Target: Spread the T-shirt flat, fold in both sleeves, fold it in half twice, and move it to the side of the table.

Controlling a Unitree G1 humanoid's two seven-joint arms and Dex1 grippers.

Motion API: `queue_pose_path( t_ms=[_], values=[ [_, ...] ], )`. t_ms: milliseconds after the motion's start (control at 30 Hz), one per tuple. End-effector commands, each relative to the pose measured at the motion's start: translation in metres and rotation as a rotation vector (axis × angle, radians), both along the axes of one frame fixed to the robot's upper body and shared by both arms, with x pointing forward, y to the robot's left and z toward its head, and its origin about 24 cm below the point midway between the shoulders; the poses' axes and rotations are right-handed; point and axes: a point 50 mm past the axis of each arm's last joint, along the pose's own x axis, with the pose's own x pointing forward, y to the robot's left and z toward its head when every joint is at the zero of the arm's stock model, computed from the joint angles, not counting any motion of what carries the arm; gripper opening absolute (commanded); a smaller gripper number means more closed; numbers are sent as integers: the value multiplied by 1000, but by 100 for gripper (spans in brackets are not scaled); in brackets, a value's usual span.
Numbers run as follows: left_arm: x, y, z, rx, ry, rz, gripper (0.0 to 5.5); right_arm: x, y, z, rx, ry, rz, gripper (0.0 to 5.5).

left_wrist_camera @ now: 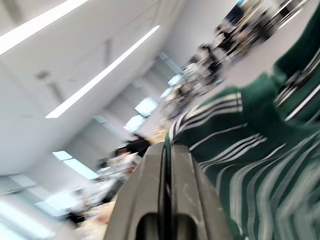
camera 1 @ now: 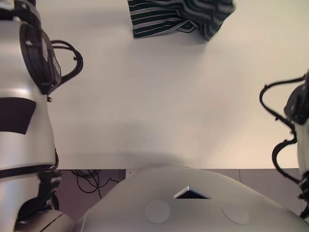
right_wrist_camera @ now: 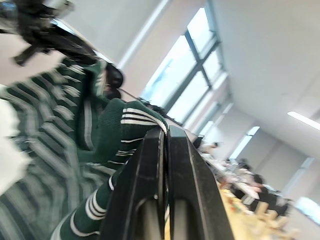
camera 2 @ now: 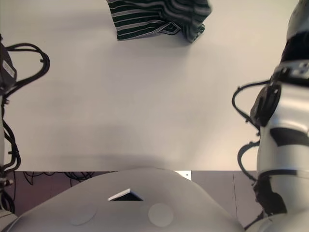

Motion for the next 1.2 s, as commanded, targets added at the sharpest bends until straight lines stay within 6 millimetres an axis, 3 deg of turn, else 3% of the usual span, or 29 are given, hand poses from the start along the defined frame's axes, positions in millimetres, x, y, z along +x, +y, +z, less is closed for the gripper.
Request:
queue_pose_path(
  t_ms=[33,67,133,233,333,533,667,800,867,933,1067,1100,1167,1200],
  values=[
    [-164,68,-137,176,786,-682,4,-162,-19,-114,-291,500,452,0],
    [-200,61,-170,231,919,-745,4,-183,-23,-133,-313,618,461,0],
    [-239,47,-200,240,1006,-803,4,-206,-28,-149,-332,748,458,0],
    [-268,39,-232,314,1050,-766,4,-223,-29,-161,-401,864,470,0],
    [-281,42,-255,460,1059,-691,4,-226,-20,-163,-450,871,489,0],
    [-283,59,-268,635,1045,-545,4,-242,-2,-167,-463,911,487,0],
    [-307,48,-258,570,1091,-606,4,-255,5,-170,-519,954,478,0],
    [-312,43,-253,573,1077,-605,4,-259,5,-175,-628,960,432,0],
    [-305,39,-249,545,1028,-591,4,-253,7,-173,-620,912,411,0],
    [-273,33,-231,452,849,-500,4,-229,12,-159,-548,721,326,0],
    [-189,36,-160,188,459,-305,4,-164,16,-117,-283,341,89,0],
    [-171,39,-134,143,370,-279,4,-146,15,-101,-207,261,40,0],
    [-142,42,-89,99,213,-233,4,-114,14,-66,-76,138,-37,0],
    [-132,43,-75,98,169,-221,4,-103,14,-53,-41,102,-61,0]
  ],
)
